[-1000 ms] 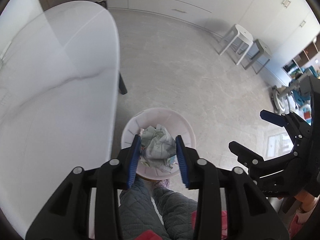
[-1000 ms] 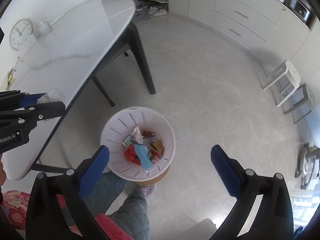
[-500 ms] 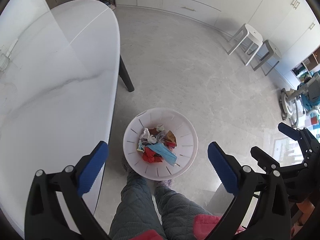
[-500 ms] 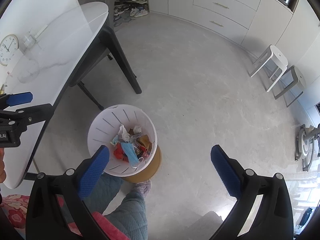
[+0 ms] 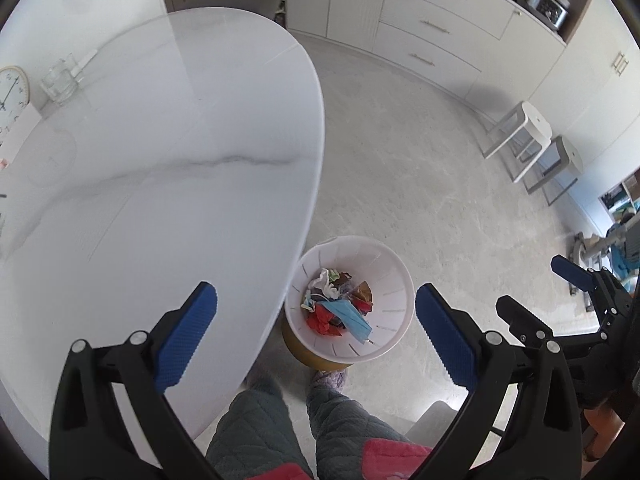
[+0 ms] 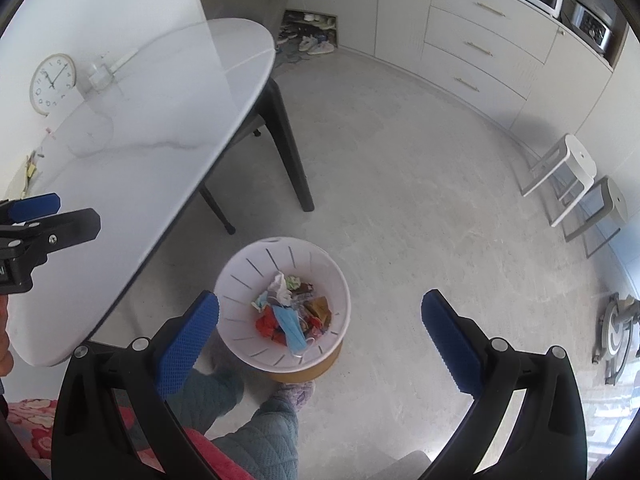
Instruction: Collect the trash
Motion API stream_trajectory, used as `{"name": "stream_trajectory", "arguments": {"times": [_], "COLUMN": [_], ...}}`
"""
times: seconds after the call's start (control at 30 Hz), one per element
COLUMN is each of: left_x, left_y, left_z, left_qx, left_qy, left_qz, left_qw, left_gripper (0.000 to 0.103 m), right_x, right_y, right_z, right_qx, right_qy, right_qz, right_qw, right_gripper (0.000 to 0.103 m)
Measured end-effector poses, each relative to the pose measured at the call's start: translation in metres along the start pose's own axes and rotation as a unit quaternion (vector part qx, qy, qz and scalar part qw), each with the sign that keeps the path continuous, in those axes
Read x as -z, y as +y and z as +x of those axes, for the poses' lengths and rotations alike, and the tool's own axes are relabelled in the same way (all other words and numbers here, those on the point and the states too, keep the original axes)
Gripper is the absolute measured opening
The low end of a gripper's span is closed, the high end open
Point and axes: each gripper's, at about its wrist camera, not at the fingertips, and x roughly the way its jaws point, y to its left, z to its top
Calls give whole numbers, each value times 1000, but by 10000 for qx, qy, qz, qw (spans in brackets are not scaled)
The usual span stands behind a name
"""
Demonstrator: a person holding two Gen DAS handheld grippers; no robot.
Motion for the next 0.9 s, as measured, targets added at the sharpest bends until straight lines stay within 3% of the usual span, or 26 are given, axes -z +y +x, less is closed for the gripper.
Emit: {"name": "stream_trajectory", "arguments": {"times": [0.33, 0.9], "left_x": [21, 69], "left_y": [58, 171], "left_z": [-47, -81], "left_qx": [116, 137], "left_qy": [-359, -496], "left_qz": [38, 407], "left_qw": [9993, 9978], "left_gripper": [95, 95], "right_x": [-7, 23], "right_y": [68, 197], "right_z": [-29, -49], "right_qx": [147, 334], "right_qy": [-341, -434], "right_qz": [205, 549], "right_qw": [9991, 9970], "right_gripper": [101, 101]}}
